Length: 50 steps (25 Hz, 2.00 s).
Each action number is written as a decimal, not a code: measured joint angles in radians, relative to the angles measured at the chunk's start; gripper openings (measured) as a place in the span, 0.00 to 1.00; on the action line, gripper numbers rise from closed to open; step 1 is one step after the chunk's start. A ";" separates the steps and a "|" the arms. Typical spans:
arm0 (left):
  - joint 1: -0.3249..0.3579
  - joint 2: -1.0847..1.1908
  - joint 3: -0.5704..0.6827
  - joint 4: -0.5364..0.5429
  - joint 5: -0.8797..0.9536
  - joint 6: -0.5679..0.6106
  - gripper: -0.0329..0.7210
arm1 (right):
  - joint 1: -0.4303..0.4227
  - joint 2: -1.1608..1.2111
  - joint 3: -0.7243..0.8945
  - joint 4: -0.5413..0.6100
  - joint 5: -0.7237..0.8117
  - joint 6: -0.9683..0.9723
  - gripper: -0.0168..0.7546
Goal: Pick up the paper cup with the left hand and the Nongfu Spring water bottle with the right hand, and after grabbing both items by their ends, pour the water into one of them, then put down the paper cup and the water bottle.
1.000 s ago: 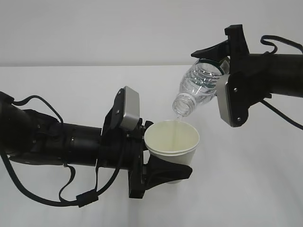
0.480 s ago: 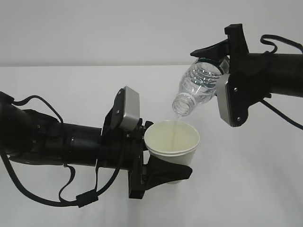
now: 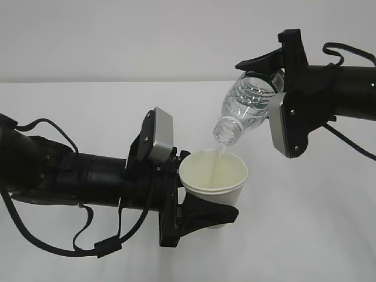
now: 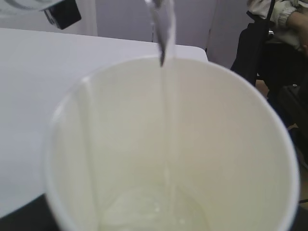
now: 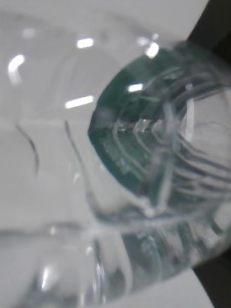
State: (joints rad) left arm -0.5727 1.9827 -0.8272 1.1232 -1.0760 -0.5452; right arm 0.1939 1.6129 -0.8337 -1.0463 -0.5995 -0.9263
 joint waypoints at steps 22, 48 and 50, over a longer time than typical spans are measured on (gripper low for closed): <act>0.000 0.000 0.000 0.000 0.000 0.000 0.68 | 0.000 0.000 0.000 0.000 -0.001 -0.020 0.66; 0.000 0.000 0.000 0.002 0.000 0.000 0.68 | 0.000 0.000 0.000 0.000 -0.022 -0.042 0.66; 0.000 0.000 0.000 0.002 0.000 0.000 0.68 | 0.000 0.000 0.000 0.000 -0.024 -0.042 0.66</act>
State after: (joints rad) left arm -0.5727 1.9827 -0.8272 1.1253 -1.0760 -0.5452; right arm 0.1939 1.6129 -0.8337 -1.0463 -0.6233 -0.9684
